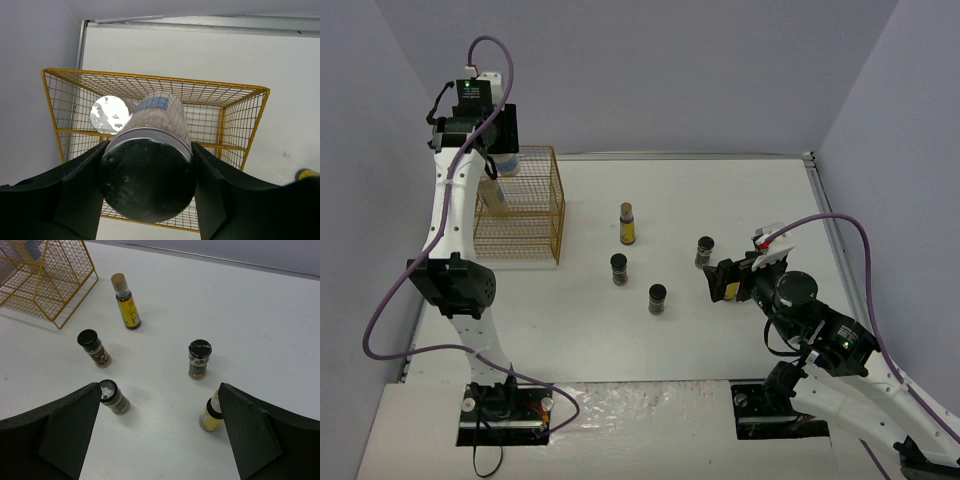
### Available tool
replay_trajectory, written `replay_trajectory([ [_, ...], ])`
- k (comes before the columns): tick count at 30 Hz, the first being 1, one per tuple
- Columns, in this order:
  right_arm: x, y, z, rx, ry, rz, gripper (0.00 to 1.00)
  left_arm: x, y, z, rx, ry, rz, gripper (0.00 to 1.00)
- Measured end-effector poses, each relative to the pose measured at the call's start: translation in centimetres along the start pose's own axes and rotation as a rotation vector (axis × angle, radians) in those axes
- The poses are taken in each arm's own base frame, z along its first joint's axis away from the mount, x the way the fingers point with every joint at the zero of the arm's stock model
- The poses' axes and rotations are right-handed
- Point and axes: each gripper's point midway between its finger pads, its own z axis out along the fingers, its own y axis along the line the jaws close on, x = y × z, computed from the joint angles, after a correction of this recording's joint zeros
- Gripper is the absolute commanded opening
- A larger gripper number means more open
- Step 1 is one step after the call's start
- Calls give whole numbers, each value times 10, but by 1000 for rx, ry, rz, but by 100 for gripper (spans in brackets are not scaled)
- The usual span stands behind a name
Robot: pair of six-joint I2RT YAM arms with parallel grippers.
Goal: Organize the condiment bottles
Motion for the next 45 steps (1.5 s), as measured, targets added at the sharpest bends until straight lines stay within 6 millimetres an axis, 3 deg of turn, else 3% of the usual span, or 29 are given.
replay_trajectory([
  [9, 4, 1, 4, 4, 19, -8, 100, 3, -7, 6, 36, 10, 1, 1],
  [14, 8, 1, 5, 6, 28, -13, 100, 13, -10, 25, 39, 48, 6, 7],
  [24, 12, 1, 8, 9, 42, -15, 100, 34, -15, 65, 34, 121, 16, 41],
  [30, 12, 1, 8, 9, 42, -15, 100, 50, -18, 81, 34, 171, 14, 49],
  [33, 13, 1, 8, 9, 42, -15, 100, 55, -19, 85, 34, 184, 10, 54],
  [41, 13, 1, 8, 9, 43, -12, 100, 59, -20, 87, 32, 192, -9, 80],
  [45, 13, 1, 8, 9, 43, -13, 100, 59, -20, 87, 30, 192, -14, 82],
])
